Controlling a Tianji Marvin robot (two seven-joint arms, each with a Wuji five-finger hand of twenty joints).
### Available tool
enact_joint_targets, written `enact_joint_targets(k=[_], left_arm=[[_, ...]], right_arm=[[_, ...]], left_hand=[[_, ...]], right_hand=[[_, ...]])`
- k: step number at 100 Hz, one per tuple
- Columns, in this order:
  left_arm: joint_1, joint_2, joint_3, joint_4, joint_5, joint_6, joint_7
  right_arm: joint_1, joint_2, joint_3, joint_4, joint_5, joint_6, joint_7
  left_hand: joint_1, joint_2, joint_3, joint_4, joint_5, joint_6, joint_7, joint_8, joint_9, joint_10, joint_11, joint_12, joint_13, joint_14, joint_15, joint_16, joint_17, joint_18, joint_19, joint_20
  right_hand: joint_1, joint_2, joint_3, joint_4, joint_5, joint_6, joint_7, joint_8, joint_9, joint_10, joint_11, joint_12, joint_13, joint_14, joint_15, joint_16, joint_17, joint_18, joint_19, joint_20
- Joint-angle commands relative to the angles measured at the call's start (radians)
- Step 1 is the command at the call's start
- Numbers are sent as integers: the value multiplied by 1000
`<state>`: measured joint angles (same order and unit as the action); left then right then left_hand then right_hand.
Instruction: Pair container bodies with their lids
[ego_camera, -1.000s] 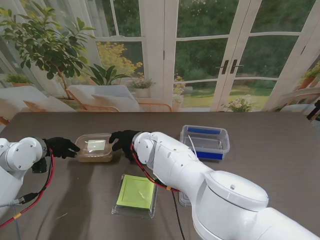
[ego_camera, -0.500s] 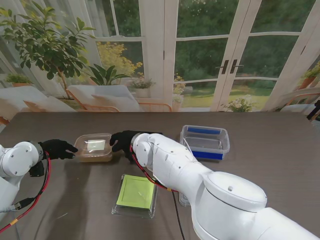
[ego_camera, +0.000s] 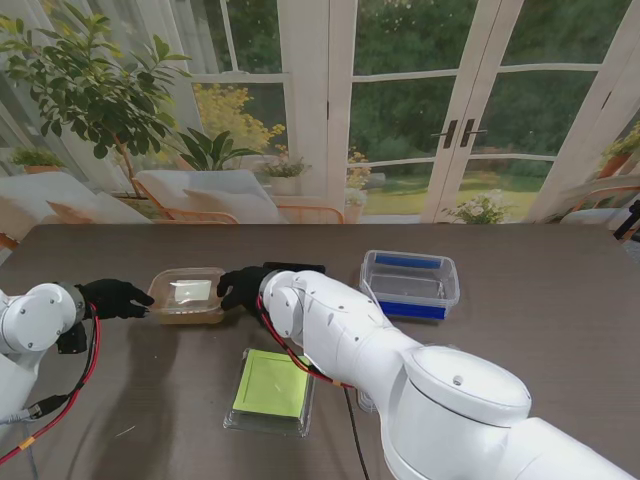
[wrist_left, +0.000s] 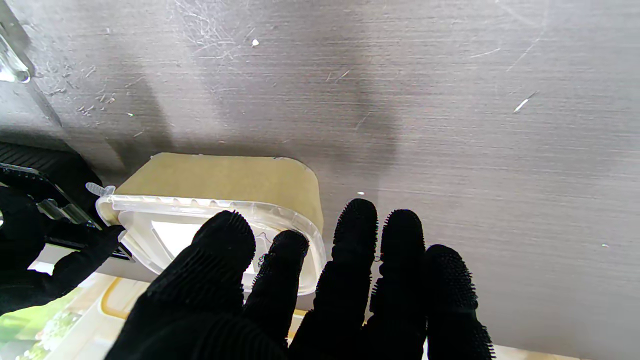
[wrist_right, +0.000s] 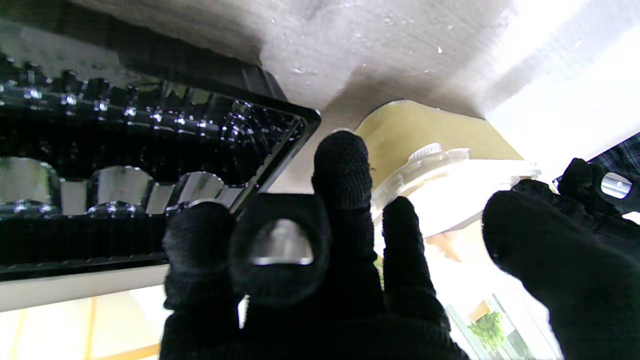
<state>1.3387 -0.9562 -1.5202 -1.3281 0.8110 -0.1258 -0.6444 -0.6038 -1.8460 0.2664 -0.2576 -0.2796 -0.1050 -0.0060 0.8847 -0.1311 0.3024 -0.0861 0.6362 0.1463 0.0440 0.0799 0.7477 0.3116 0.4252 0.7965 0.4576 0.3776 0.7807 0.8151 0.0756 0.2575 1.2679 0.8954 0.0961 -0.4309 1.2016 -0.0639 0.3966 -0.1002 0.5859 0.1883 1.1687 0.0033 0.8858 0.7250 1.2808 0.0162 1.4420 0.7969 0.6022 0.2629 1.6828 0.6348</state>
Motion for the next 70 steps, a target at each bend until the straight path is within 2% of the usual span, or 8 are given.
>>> enact_joint_targets(k=[1, 45, 70], left_arm=[[-2, -2, 6, 13, -2, 3, -23], [-3, -7, -20, -17, 19, 6, 8], [-18, -14, -21, -31, 22, -1, 46]], right_arm=[[-9, -1, -5, 0, -4, -1, 21], [5, -4, 22, -1, 12, -25, -11], [14, 3, 35, -1, 16, -30, -31]], left_hand=[[-17, 18, 25, 26, 0, 17, 14, 7, -14, 17, -3, -10, -13, 16, -12, -7, -16, -29, -9, -8], [-65, 16, 8, 30, -29, 14, 6, 4, -36, 23, -15, -17, -27, 26, -28, -12, -22, -26, -11, -14], [-97, 1, 31, 39, -22, 16, 14, 6, -49, 21, -74, -70, -41, 24, -88, -42, -33, -30, -20, -28]], right_hand=[[-31, 18, -14, 23, 29, -10, -4, 2, 30, -13, 9, -6, 36, -25, 33, 14, 503, 11, 61, -15], [-34, 8, -24, 18, -27, -17, -16, -1, 19, -10, 10, -5, 35, -19, 31, 12, 501, 11, 61, -15], [-32, 6, -25, 18, -23, -21, -14, -2, 19, -6, 10, -6, 35, -12, 29, 11, 494, 14, 59, -15]])
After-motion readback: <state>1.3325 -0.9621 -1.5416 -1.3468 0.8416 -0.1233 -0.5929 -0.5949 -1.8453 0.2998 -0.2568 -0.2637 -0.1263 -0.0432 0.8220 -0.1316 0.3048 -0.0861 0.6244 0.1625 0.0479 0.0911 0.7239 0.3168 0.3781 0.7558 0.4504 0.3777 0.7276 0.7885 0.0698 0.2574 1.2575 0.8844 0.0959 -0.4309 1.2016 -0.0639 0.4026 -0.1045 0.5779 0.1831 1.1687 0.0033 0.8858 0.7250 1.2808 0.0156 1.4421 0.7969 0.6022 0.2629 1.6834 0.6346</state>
